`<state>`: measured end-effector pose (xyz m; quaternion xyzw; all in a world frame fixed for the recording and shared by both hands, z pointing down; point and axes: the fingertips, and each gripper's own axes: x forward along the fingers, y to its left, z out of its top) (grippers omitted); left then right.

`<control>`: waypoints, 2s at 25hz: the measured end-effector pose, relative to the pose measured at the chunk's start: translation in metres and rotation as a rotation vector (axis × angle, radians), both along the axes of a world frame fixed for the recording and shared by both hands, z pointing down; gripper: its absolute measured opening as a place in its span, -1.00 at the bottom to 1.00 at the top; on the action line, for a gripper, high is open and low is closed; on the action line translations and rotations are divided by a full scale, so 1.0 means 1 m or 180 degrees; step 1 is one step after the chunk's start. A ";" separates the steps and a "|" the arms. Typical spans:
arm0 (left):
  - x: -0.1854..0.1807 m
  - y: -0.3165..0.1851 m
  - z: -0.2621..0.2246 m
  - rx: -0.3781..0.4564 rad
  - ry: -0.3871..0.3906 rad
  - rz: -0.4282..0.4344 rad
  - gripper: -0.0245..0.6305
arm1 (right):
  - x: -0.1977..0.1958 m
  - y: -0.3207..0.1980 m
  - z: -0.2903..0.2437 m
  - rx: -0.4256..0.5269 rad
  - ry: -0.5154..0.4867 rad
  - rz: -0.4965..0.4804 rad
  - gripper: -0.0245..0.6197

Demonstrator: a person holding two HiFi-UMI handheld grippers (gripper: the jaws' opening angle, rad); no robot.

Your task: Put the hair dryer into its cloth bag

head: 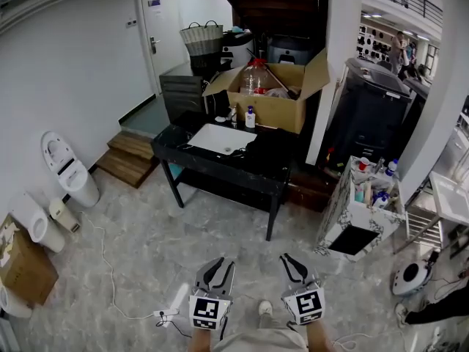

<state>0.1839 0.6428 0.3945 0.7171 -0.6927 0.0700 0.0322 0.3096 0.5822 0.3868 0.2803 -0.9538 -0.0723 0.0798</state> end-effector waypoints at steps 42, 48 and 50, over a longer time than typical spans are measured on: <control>0.006 -0.215 -0.003 -0.0113 -0.0139 -0.0460 -0.66 | -0.013 -0.227 0.007 -0.0168 -0.0150 -0.0552 -0.84; 0.006 -0.232 -0.001 -0.0116 -0.0152 -0.0417 -0.66 | -0.013 -0.242 0.011 -0.0287 -0.0152 -0.0481 -0.84; 0.003 -0.236 -0.002 -0.0103 -0.0162 -0.0397 -0.66 | -0.015 -0.245 0.012 -0.0290 -0.0153 -0.0455 -0.84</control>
